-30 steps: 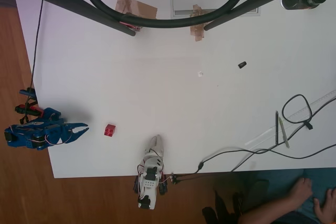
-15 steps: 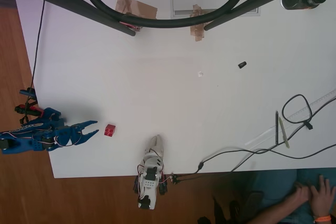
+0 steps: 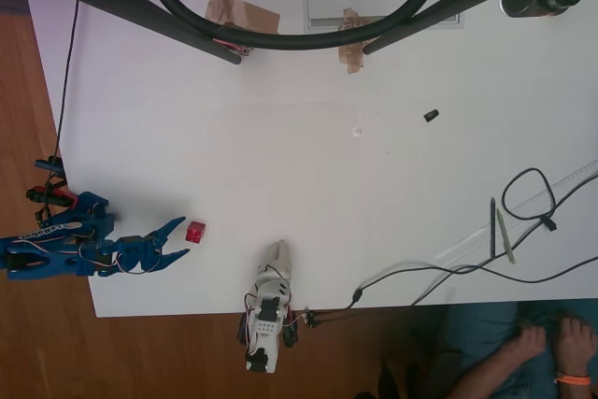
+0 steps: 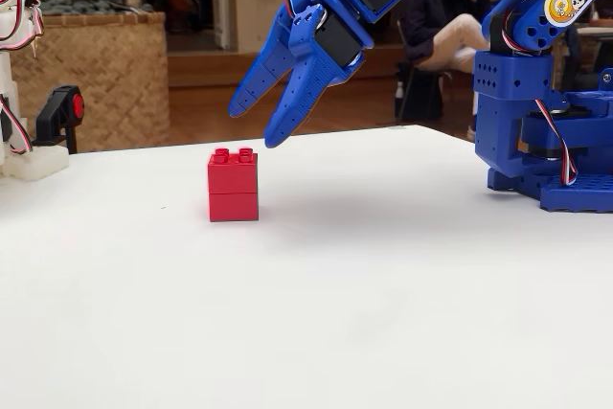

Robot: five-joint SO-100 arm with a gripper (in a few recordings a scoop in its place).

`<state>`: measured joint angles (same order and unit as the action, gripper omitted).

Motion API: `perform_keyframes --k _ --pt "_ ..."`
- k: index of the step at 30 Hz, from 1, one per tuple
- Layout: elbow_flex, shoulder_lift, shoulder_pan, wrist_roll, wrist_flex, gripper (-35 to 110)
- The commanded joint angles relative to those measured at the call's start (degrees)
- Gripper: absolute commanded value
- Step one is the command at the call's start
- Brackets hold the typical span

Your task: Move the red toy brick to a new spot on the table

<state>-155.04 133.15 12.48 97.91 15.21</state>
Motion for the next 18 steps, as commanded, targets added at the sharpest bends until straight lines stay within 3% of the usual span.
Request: perform_keyframes --k 1,18 --pt "5.0 -3.1 1.3 0.5 -4.4 40" --pt "8.0 -18.7 1.0 -7.1 -12.4 35"
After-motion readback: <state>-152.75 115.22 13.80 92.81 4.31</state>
